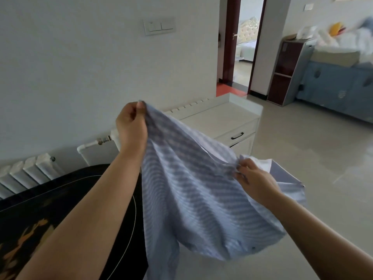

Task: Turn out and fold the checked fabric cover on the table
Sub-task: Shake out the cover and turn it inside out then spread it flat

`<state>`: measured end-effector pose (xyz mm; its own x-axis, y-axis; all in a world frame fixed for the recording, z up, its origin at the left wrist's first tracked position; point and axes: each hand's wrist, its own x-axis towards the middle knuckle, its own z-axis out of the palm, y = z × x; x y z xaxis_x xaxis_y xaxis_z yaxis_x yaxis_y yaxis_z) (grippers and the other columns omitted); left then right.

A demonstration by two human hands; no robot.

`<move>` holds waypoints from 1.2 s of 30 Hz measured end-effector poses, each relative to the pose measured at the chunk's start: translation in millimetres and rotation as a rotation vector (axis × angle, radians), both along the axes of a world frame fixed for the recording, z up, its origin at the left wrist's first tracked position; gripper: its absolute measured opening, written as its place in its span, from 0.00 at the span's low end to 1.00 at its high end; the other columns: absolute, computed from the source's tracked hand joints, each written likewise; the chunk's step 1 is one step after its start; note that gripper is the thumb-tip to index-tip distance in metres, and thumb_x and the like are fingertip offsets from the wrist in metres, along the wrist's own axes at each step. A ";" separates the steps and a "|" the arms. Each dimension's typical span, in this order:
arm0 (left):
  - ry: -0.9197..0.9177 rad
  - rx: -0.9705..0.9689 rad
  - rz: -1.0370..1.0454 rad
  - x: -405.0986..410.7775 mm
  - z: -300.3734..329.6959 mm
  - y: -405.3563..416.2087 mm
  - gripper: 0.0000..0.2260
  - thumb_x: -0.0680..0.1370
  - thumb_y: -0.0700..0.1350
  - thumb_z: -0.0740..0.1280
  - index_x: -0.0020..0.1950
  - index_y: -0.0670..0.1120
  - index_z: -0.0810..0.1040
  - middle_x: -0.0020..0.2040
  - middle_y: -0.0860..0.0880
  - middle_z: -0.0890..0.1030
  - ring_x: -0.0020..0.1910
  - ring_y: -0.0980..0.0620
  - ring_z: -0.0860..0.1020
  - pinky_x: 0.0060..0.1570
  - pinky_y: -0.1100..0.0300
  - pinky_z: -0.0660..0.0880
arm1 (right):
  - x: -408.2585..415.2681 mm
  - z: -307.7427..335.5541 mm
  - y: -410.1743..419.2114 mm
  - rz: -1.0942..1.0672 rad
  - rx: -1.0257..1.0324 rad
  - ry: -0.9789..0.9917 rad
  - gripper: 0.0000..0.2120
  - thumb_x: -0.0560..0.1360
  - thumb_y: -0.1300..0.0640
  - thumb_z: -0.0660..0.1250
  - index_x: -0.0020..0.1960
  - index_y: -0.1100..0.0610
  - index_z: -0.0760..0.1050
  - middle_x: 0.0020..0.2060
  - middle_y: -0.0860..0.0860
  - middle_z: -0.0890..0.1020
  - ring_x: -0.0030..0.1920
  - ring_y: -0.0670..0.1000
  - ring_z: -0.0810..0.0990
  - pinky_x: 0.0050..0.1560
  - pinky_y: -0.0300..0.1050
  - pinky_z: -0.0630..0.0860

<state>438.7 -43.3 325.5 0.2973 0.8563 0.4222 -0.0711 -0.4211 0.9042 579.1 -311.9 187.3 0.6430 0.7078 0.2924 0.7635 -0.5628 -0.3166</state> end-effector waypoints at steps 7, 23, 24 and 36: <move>0.134 -0.017 0.036 15.5 -21.4 16.4 0.12 0.81 0.50 0.60 0.43 0.46 0.77 0.35 0.55 0.75 0.35 0.60 0.72 0.36 0.65 0.70 | 31.6 16.2 -18.0 -0.153 0.157 -0.083 0.07 0.76 0.61 0.64 0.48 0.64 0.78 0.50 0.57 0.78 0.32 0.62 0.79 0.30 0.49 0.75; 0.232 -0.040 0.060 11.0 -19.3 51.7 0.13 0.83 0.49 0.54 0.46 0.43 0.72 0.38 0.51 0.72 0.40 0.54 0.70 0.38 0.59 0.65 | 20.4 76.9 -10.3 0.132 0.115 0.423 0.06 0.76 0.54 0.67 0.52 0.50 0.71 0.42 0.48 0.80 0.41 0.50 0.79 0.41 0.38 0.75; 0.221 -0.049 0.045 12.7 -19.0 51.9 0.13 0.83 0.49 0.53 0.45 0.44 0.70 0.37 0.53 0.71 0.37 0.56 0.69 0.36 0.61 0.65 | 18.6 80.7 -11.2 0.154 0.126 0.522 0.10 0.76 0.54 0.67 0.54 0.50 0.69 0.42 0.51 0.81 0.39 0.51 0.80 0.40 0.41 0.77; 0.081 -0.013 -0.064 41.2 -8.9 28.1 0.16 0.83 0.44 0.52 0.35 0.51 0.60 0.34 0.54 0.64 0.33 0.60 0.62 0.32 0.70 0.64 | -12.7 36.9 -16.6 0.166 -0.129 0.624 0.10 0.75 0.52 0.68 0.39 0.52 0.69 0.36 0.45 0.72 0.35 0.43 0.68 0.37 0.32 0.67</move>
<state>479.9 -15.2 316.6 0.3838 0.8401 0.3834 -0.0241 -0.4059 0.9136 566.4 -328.6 224.2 0.5434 0.8167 -0.1939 0.5384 -0.5164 -0.6659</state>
